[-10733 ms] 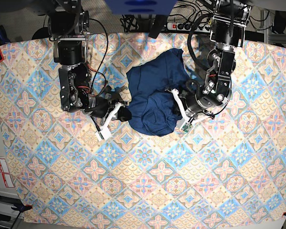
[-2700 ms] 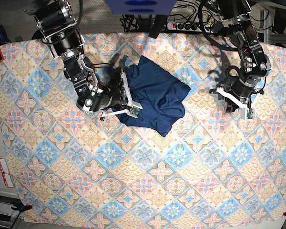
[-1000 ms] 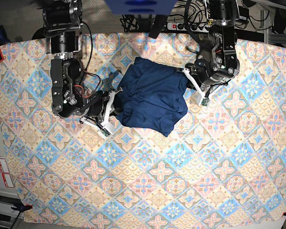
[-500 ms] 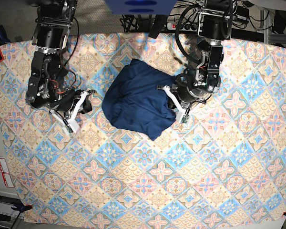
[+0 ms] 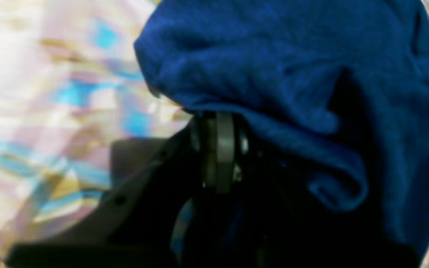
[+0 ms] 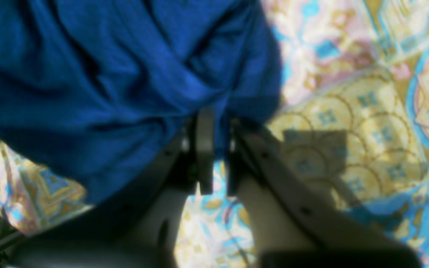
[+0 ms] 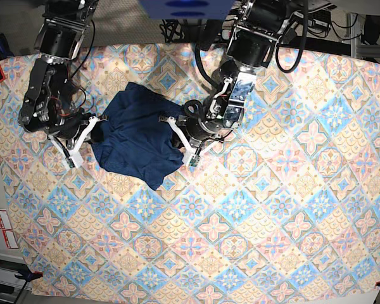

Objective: Fold the T-shirt properly
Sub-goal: 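Slide the bundle with both grippers toward the right arm's side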

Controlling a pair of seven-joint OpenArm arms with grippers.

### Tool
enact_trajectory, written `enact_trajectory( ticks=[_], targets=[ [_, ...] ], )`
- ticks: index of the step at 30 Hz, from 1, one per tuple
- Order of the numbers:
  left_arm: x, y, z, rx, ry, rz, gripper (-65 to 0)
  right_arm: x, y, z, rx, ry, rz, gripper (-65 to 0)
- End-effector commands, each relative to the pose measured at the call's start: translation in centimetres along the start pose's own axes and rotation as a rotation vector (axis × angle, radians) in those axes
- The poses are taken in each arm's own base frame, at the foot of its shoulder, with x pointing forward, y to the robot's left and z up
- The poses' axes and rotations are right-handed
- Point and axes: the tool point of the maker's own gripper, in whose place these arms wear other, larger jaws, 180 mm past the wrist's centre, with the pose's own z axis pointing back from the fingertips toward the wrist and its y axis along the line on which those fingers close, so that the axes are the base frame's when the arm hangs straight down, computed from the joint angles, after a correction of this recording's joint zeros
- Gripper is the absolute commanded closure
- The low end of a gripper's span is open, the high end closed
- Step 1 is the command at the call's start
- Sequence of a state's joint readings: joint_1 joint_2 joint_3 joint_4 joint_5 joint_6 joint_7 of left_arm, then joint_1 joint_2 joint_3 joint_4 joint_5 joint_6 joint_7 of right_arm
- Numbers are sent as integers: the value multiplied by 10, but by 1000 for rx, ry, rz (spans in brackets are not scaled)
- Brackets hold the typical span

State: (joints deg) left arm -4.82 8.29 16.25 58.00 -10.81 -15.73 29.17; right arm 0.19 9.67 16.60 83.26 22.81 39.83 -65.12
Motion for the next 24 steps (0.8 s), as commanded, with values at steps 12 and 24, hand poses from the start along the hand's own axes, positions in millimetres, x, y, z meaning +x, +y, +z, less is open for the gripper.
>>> enact_trajectory(
  ticks=[12, 24],
  targets=[
    [-73, -12, 5, -24, 242, 5, -44, 45, 8, 26, 46, -132, 56, -53],
    [-98, -1, 17, -14, 402, -44, -44, 37, 76, 23, 162, -84, 249, -55]
  ],
)
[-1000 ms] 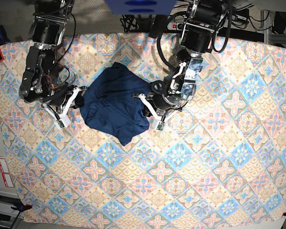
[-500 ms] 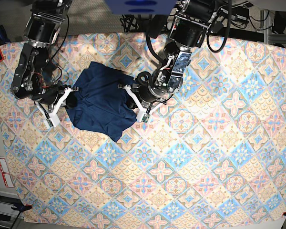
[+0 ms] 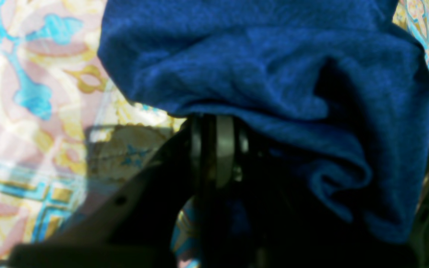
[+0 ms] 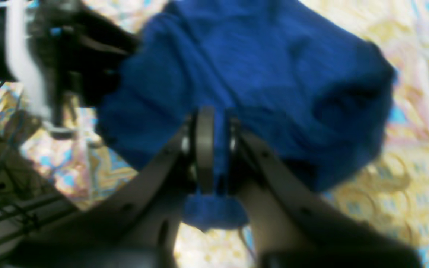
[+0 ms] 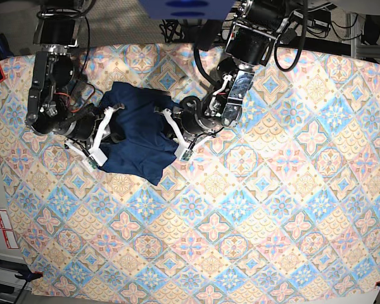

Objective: Fold the T-shirt properly
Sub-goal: 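Slide the bundle with both grippers toward the right arm's side, then drag the bundle further with the right gripper while the left withdraws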

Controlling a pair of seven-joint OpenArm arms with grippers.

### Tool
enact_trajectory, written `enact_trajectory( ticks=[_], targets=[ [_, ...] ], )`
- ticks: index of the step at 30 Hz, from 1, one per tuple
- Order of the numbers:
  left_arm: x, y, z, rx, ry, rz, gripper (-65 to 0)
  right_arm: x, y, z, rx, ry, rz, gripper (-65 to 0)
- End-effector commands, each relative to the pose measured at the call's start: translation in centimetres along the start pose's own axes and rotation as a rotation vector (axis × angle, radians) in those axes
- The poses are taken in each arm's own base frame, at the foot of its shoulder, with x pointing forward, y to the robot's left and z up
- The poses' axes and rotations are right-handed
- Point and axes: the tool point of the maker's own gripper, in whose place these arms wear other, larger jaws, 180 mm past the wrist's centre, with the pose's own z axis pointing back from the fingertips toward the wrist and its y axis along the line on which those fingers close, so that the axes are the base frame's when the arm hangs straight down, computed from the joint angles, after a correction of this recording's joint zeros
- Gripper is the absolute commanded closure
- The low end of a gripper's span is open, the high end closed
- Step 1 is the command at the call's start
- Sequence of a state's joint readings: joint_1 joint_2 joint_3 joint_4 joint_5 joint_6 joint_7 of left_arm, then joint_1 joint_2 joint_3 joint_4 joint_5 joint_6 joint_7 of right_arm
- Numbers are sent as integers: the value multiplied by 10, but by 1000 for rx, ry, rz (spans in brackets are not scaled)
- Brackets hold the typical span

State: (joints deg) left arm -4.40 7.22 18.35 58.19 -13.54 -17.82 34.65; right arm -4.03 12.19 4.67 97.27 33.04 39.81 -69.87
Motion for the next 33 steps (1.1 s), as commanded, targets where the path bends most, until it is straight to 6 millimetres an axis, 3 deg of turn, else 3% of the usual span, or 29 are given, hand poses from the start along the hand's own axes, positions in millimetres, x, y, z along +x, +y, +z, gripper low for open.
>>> enact_trajectory(
  ticks=[1, 5, 9, 13, 16, 19, 25, 29, 33],
  targets=[
    [-74, 13, 11, 54, 289, -40, -44, 14, 4, 3, 8, -41, 34, -55],
    [-57, 25, 30, 86, 211, -73, -43, 18, 23, -4, 52, -30, 86, -55],
    [-31, 34, 59, 125, 101, -132, -31, 17, 38, -11, 91, -12, 116, -55],
    [-12, 56, 90, 195, 3, -99, -5, 15, 51, -20, 132, 3, 139, -55],
    [0, 73, 111, 249, -56, -64, -5, 3, 51, -31, 140, 55, 131, -55],
    [6, 87, 127, 293, -97, -37, -5, 2, 63, -52, 165, 87, 135, -55],
    [17, 97, 141, 328, -139, -25, -5, -33, 89, -90, 248, 224, 169, -55],
    [20, 99, 142, 331, -144, -28, -5, -51, 116, -101, 318, 302, 238, -54],
    [22, 99, 142, 331, -150, -30, -5, -34, 124, -96, 322, 253, 289, -52]
  ],
)
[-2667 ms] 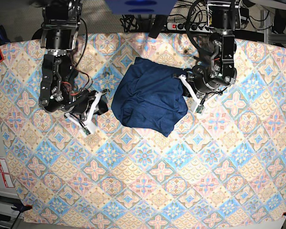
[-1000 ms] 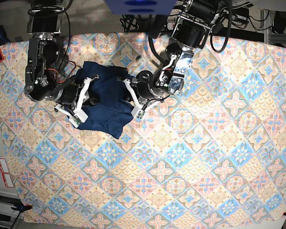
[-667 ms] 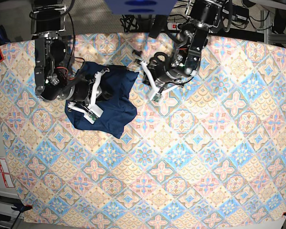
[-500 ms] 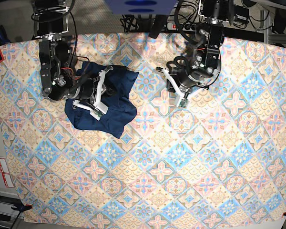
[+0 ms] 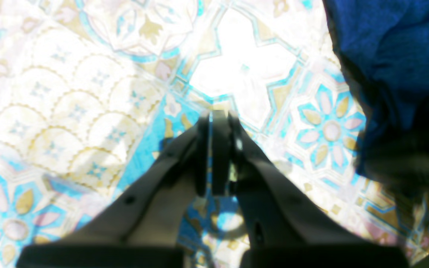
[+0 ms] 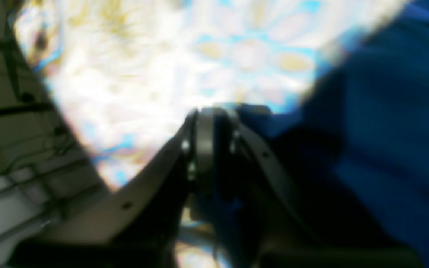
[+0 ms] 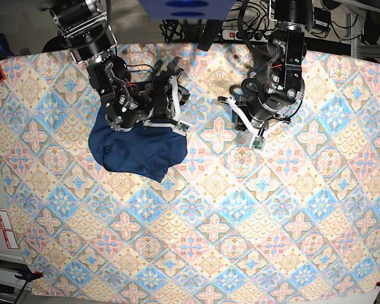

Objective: Fold the T-shirt properly
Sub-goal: 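Drag the bundle further with the right gripper while the left withdraws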

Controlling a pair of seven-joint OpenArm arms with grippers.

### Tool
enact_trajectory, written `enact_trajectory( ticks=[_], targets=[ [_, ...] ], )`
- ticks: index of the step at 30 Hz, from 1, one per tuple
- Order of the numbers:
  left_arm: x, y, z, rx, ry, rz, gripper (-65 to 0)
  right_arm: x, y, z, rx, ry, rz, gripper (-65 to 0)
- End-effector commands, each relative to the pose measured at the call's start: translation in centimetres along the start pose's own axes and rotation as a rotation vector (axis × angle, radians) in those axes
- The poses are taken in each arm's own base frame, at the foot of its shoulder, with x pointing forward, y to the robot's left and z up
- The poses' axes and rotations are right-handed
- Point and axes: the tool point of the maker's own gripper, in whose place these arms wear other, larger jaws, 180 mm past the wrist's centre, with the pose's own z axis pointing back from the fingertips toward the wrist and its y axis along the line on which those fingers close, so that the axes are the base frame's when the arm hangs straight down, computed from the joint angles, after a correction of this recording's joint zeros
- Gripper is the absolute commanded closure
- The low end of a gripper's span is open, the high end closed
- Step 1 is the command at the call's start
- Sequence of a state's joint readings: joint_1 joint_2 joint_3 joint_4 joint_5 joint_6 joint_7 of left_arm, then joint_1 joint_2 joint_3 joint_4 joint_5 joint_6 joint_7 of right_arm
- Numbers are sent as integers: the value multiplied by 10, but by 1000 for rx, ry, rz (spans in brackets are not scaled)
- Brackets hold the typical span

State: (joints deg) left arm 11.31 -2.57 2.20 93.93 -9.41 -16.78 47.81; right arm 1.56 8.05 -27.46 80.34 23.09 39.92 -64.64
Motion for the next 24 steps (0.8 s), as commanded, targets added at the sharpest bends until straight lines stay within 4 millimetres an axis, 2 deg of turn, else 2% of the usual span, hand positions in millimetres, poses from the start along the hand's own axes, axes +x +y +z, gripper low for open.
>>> enact_trajectory(
  ticks=[1, 3, 4, 8, 10, 13, 20, 24],
  targets=[
    [15, -2, 3, -7, -48, -5, -5, 25, -11, 17, -40, -80, 25, -52],
    [15, -2, 3, -7, -50, -5, -5, 45, -15, 36, -85, -146, 60, -52],
    [15, -2, 3, -7, -50, -5, -5, 47, -14, 42, -96, -159, 70, -52],
    [16, -1, 3, -5, -51, -5, -4, 41, -4, 42, -91, -136, 82, -55],
    [17, -1, 3, -5, -53, -5, -2, 37, 0, 34, -74, -115, 79, -55],
    [22, 0, 3, -3, -63, -8, 0, 18, 0, 18, -36, -63, 35, -53],
    [45, 24, 21, 64, -141, 25, 0, -3, -2, -5, 14, -61, -64, -52],
    [51, 40, 30, 106, -171, 44, 0, -6, -14, -13, 19, -71, -109, -52]
  ],
)
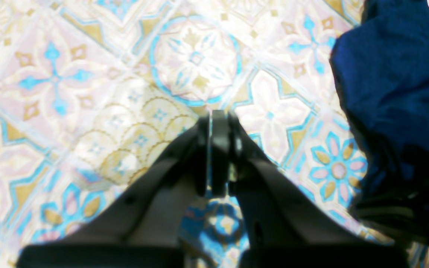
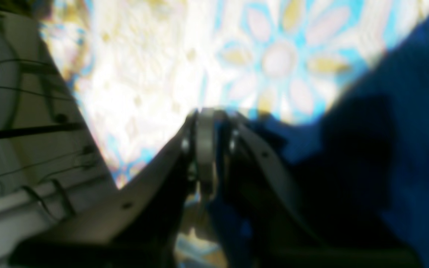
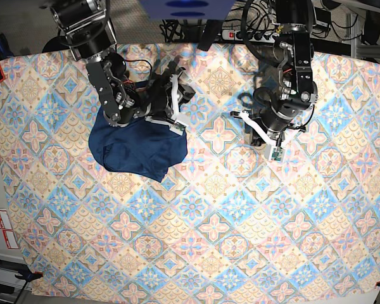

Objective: Fold the T-shirt properly
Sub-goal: 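Drag the bundle further with the right gripper while the left withdraws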

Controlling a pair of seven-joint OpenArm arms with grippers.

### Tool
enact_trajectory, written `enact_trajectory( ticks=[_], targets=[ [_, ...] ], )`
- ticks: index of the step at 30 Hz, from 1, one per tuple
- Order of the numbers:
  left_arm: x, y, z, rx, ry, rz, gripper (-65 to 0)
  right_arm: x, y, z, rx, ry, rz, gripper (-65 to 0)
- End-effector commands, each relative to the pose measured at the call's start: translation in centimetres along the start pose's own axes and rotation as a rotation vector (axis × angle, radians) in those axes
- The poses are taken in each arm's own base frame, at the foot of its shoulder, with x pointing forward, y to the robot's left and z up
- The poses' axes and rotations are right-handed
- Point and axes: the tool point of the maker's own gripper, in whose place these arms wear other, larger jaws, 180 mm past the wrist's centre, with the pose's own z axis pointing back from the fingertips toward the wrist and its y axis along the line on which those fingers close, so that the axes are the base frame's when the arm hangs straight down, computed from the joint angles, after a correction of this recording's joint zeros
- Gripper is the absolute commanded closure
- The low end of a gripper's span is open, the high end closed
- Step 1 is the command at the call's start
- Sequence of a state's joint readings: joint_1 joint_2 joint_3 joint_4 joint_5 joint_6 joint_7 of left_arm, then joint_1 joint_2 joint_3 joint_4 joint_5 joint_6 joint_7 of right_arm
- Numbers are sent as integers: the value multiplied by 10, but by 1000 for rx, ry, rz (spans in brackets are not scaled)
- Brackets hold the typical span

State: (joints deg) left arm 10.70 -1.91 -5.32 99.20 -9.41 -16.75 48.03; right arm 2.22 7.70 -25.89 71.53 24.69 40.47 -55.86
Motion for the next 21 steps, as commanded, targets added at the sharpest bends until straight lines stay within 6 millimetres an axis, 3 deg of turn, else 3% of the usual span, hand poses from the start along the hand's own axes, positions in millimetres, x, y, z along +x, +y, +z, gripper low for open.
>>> enact_trajectory(
  ticks=[1, 5, 15, 21],
  targets=[
    [19, 3, 6, 7, -62, -3, 0, -1, -11, 3, -30, 14, 1, -52],
    [19, 6, 7, 11, -65, 5, 0, -16, -30, 7, -54, 21, -44, -51],
    [23, 9, 10, -22, -93, 86, 0, -55, -97, 49, -254, 58, -164, -51],
    [25, 9, 10, -26, -98, 89, 0, -68, -117, 65, -328, 85, -188, -54]
  ],
)
